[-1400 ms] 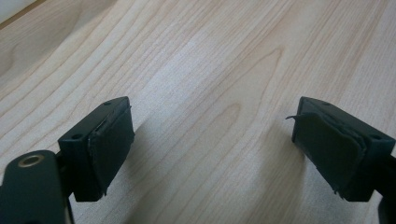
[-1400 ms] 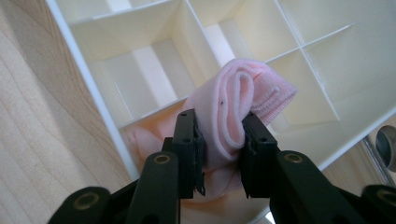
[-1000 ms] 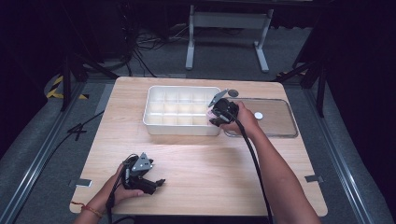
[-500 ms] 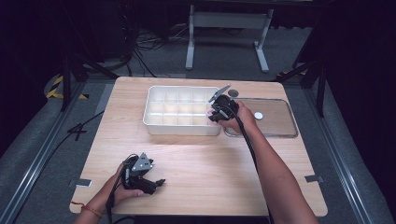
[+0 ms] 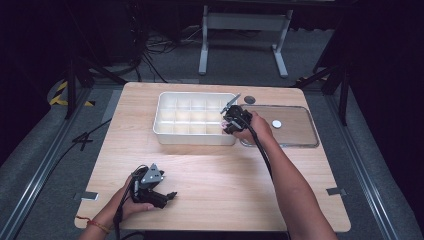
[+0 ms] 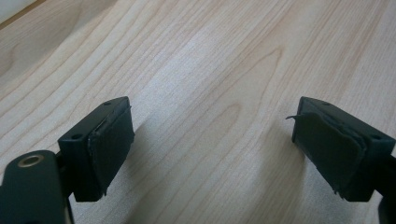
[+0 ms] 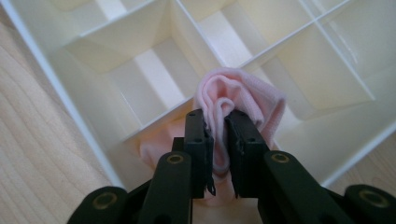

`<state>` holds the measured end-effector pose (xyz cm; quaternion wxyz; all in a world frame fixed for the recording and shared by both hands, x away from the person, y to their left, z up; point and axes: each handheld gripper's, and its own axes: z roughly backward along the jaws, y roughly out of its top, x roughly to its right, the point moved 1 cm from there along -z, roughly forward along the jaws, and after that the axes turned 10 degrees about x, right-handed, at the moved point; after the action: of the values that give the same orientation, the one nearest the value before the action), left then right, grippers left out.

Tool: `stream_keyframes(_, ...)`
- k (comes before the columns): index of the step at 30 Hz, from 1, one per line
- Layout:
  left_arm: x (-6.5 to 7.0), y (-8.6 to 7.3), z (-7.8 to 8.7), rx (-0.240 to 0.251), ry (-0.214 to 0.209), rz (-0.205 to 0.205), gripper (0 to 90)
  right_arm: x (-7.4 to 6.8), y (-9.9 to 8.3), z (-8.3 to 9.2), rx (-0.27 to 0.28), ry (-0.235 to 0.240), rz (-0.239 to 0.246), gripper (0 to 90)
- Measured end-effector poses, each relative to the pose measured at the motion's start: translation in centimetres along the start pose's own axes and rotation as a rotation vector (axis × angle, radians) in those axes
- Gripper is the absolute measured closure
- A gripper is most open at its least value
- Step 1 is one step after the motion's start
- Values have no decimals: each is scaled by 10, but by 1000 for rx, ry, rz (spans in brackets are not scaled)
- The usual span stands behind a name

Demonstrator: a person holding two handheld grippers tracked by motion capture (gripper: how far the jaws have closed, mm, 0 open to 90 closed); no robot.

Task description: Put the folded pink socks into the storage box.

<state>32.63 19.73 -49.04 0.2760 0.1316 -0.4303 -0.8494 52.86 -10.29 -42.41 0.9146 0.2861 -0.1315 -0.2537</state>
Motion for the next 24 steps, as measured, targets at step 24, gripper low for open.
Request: stream_keyframes(24,1,0,0,-1,5,-2,132,6,0,-13,-77,36,-110,808)
